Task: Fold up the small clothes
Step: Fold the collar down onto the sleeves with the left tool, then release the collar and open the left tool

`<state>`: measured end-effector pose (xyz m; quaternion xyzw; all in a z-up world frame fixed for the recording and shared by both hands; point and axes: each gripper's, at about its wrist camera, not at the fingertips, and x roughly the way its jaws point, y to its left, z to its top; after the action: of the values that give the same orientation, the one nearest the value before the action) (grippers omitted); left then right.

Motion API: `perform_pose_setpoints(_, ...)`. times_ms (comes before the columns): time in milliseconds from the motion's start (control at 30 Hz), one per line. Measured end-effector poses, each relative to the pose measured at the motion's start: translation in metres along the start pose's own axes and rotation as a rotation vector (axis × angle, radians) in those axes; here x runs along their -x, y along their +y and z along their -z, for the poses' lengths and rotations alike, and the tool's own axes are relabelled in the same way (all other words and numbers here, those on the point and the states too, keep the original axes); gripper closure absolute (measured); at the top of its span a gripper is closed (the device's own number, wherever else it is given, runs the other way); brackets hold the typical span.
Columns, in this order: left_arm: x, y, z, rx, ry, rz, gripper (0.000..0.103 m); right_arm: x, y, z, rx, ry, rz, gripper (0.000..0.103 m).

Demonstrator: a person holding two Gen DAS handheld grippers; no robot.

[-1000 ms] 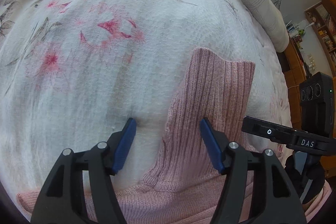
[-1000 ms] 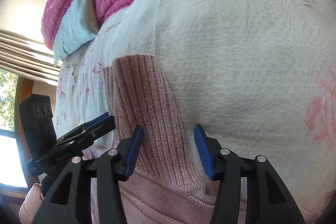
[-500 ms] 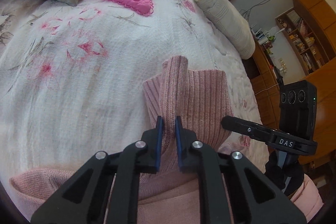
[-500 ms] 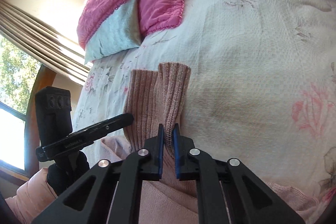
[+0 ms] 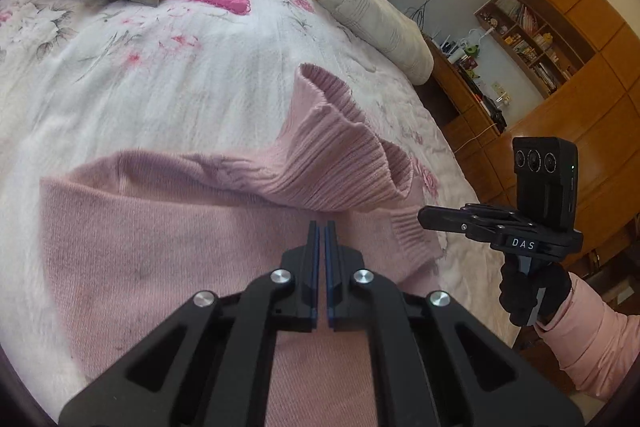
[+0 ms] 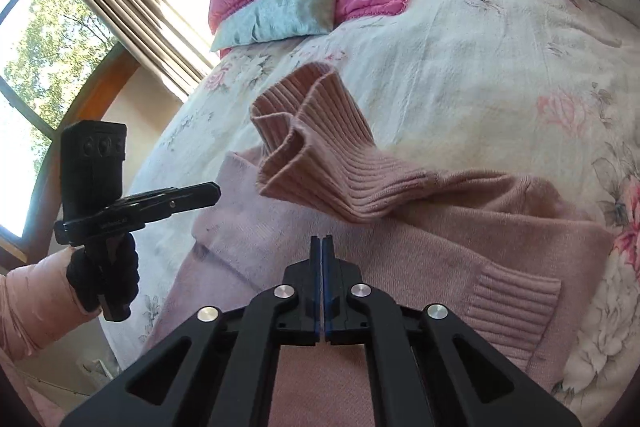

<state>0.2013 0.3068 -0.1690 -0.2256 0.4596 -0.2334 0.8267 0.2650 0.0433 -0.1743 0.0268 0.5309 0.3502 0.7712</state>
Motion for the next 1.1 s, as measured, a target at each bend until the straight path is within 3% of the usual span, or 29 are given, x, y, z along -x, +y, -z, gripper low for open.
perform_pose_setpoints(133,-0.012,0.014,0.009,-0.005,0.059,-0.09,0.096,-0.014,-0.01,0.012,-0.04,0.059,0.039,0.091)
perform_pose_setpoints(167,-0.012,0.015,0.004,-0.024,0.046,-0.118,0.092,-0.014,-0.011,0.009,-0.042,0.054,0.039,0.079)
perform_pose_setpoints(200,-0.014,0.016,-0.002,-0.037,0.04,-0.133,0.08,-0.014,-0.013,0.007,-0.055,0.054,0.022,0.067)
perform_pose_setpoints(233,-0.015,0.017,-0.009,-0.029,0.044,-0.124,0.069,-0.015,-0.015,0.004,-0.088,0.047,0.008,0.045)
perform_pose_setpoints(267,-0.016,0.019,-0.016,-0.002,0.052,-0.104,0.065,-0.014,-0.016,0.002,-0.118,0.037,-0.012,0.042)
perform_pose_setpoints(333,-0.019,0.022,-0.027,0.066,0.056,-0.066,0.055,-0.021,-0.023,0.0,-0.182,0.058,-0.02,0.042)
perform_pose_setpoints(433,-0.033,0.028,-0.03,0.18,0.12,-0.038,0.049,-0.034,-0.033,0.005,-0.27,0.079,-0.059,0.043)
perform_pose_setpoints(500,-0.048,0.034,-0.022,0.251,0.192,-0.052,0.048,-0.043,-0.038,0.01,-0.335,0.082,-0.124,0.044)
perform_pose_setpoints(600,-0.067,0.039,-0.006,0.317,0.246,-0.038,0.048,-0.058,-0.04,0.016,-0.379,0.105,-0.134,0.046)
perform_pose_setpoints(633,-0.073,0.04,-0.003,0.341,0.249,-0.01,0.05,-0.065,-0.041,0.018,-0.395,0.115,-0.143,0.052)
perform_pose_setpoints(667,-0.08,0.04,0.0,0.362,0.255,0.023,0.054,-0.072,-0.042,0.02,-0.413,0.122,-0.172,0.072)
perform_pose_setpoints(700,-0.086,0.039,0.003,0.375,0.264,0.034,0.075,-0.078,-0.043,0.021,-0.428,0.128,-0.196,0.091)
perform_pose_setpoints(733,-0.089,0.037,0.005,0.377,0.267,0.034,0.087,-0.08,-0.042,0.021,-0.434,0.133,-0.197,0.093)
perform_pose_setpoints(800,-0.083,0.026,0.005,0.347,0.236,0.02,0.089,-0.07,-0.036,0.019,-0.404,0.103,-0.191,0.095)
perform_pose_setpoints(967,-0.038,-0.01,0.013,0.273,0.169,0.071,0.09,-0.02,-0.009,0.02,-0.334,0.043,-0.238,0.095)
perform_pose_setpoints(1100,-0.01,-0.027,0.04,0.269,0.154,0.082,0.09,0.001,0.009,0.041,-0.327,0.053,-0.271,0.095)
